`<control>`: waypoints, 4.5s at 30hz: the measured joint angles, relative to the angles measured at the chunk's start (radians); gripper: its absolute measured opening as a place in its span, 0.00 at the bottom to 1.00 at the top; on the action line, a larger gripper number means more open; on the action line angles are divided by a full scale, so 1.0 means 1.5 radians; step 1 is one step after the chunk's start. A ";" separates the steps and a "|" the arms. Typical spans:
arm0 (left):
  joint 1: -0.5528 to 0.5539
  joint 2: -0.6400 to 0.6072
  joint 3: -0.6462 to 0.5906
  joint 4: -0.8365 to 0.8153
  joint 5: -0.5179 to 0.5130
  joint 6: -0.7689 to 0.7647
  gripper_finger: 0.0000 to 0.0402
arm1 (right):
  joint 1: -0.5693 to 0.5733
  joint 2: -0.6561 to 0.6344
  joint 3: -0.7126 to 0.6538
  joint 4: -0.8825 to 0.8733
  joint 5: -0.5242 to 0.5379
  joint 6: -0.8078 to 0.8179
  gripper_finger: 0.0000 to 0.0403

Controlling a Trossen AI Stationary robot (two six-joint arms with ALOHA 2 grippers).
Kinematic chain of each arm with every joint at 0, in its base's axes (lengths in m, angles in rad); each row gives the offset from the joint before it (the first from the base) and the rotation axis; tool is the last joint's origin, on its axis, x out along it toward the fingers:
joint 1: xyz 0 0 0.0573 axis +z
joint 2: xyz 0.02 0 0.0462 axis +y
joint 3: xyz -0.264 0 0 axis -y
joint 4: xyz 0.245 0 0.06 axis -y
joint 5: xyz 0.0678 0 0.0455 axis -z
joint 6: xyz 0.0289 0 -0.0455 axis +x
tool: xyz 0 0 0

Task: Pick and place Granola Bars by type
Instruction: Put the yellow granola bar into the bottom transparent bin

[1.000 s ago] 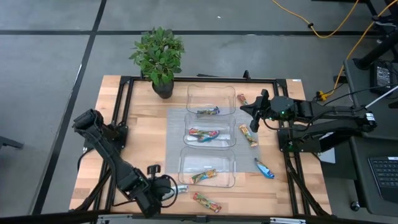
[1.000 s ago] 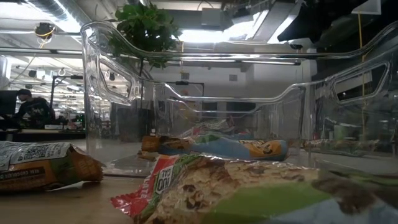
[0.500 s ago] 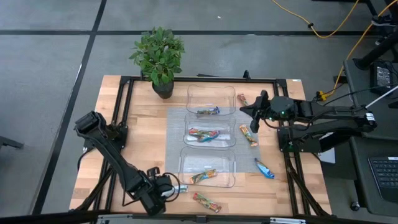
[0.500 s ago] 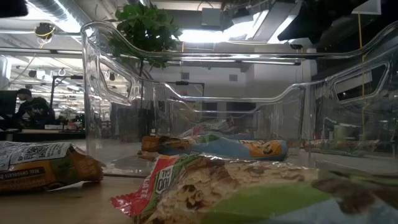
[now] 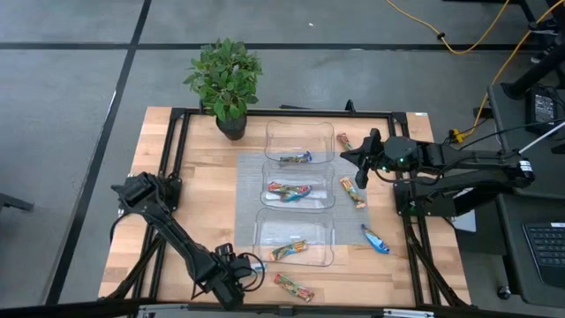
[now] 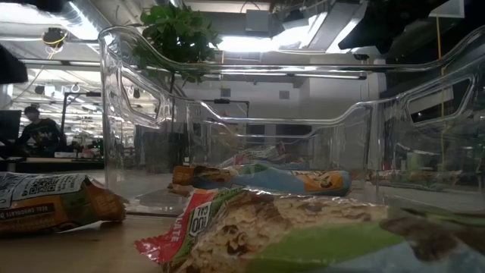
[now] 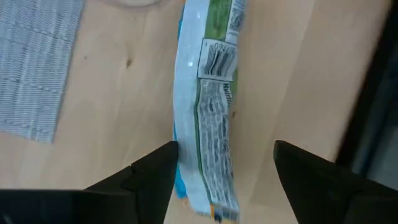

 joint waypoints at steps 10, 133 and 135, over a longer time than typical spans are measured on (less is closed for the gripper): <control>0.006 0.032 0.002 -0.008 -0.005 -0.074 0.59 | 0.000 0.000 0.000 0.001 0.000 0.000 0.02; 0.369 -0.026 0.002 0.171 0.251 0.437 0.16 | 0.000 0.000 0.000 -0.023 0.000 -0.002 0.02; 0.373 -0.017 0.002 0.162 0.248 0.435 0.16 | 0.000 0.000 0.000 -0.023 0.000 -0.002 0.02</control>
